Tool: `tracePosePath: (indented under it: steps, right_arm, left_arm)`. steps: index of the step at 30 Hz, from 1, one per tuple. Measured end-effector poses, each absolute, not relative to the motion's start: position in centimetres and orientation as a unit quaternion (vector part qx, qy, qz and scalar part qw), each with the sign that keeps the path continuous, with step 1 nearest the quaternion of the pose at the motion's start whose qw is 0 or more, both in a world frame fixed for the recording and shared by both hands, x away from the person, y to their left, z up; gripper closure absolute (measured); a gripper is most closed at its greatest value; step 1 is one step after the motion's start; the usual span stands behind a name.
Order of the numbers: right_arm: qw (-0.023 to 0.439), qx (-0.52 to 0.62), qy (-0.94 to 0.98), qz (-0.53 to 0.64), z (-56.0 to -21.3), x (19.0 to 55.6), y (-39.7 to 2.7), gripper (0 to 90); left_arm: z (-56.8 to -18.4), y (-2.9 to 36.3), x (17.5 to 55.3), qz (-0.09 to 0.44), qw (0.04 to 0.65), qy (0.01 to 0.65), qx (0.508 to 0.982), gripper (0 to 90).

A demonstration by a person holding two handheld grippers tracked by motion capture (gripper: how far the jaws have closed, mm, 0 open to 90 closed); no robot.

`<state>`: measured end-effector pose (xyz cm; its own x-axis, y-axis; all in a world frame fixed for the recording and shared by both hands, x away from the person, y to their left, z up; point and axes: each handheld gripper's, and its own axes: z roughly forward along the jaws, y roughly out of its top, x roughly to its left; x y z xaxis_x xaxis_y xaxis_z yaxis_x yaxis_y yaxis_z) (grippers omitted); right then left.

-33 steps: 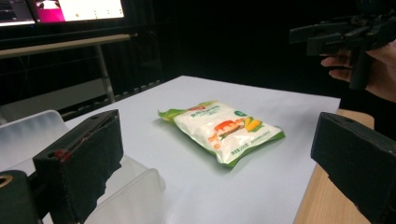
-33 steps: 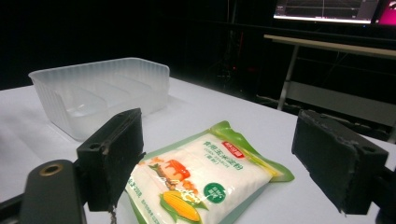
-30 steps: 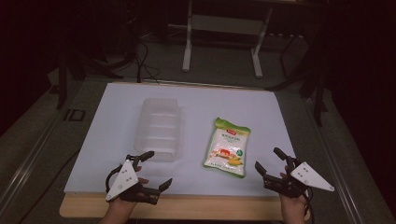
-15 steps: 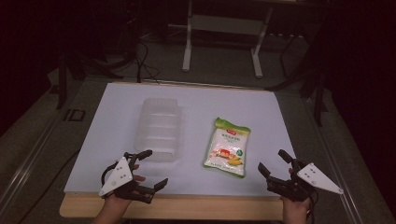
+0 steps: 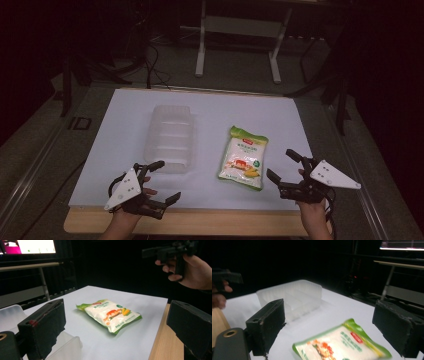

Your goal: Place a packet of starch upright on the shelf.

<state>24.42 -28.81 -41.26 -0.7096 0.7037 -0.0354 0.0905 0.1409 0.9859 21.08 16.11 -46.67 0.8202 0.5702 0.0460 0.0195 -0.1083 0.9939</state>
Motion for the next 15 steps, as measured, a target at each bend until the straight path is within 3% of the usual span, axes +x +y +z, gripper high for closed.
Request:
tracePosePath:
  steps: [15]
  right_arm:
    - [0.283, 0.274, 0.700, 0.596, -38.9, 29.9, -28.1, 10.1]
  left_arm:
    - [-46.8, 15.7, 21.0, 0.215, 0.632, 0.207, 0.715, 2.2]
